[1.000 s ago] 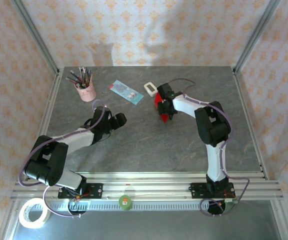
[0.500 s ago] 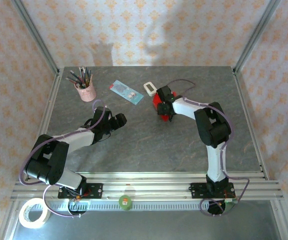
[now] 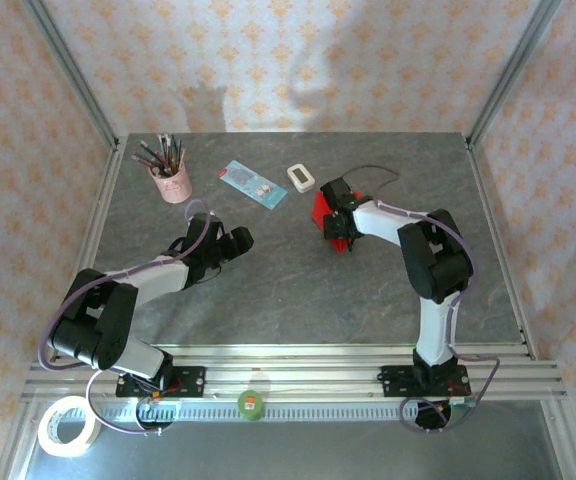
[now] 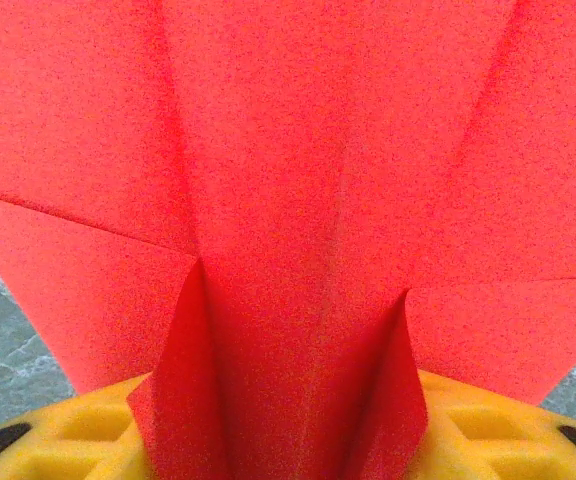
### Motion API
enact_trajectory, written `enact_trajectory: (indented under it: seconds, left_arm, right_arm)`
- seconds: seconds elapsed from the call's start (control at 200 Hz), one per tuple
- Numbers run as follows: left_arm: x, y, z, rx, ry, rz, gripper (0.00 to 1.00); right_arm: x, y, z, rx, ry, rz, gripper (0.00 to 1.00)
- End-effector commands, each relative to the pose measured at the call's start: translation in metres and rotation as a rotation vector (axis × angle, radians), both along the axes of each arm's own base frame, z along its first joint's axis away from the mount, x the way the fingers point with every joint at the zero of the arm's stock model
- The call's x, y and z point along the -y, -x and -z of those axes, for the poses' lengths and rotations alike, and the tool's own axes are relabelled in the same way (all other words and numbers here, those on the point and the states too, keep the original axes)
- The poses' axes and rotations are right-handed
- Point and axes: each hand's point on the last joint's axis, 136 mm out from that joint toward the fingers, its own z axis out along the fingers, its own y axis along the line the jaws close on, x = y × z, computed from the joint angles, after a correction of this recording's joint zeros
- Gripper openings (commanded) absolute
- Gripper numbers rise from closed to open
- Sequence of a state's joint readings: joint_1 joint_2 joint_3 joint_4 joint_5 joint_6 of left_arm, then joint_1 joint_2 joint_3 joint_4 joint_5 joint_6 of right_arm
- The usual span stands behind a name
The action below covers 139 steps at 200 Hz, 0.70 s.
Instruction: Fold a paper plane with a square sheet of paper (pick it up from the middle)
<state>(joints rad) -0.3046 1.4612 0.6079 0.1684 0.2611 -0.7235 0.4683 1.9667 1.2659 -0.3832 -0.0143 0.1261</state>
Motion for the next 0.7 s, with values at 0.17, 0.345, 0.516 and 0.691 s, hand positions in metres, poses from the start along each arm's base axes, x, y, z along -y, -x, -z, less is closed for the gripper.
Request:
enact_trajectory:
  seconds: [0.17, 0.345, 0.516, 0.691]
  left_arm:
    - [0.000, -0.010, -0.012, 0.027, -0.005, 0.011, 0.85]
    - [-0.001, -0.015, -0.026, 0.059, -0.011, 0.006, 0.86]
    - [0.000, -0.020, -0.034, 0.079, -0.006, 0.003, 0.86]
    - [0.000, -0.024, -0.040, 0.090, -0.005, -0.002, 0.86]
  right_arm:
    - [0.020, 0.026, 0.028, -0.120, 0.092, -0.002, 0.52]
    - [0.011, 0.021, 0.021, -0.097, 0.063, -0.080, 0.52]
    - [0.005, 0.022, 0.023, -0.107, 0.046, -0.149, 0.51]
    - [0.006, 0.014, 0.011, -0.077, 0.040, -0.117, 0.51]
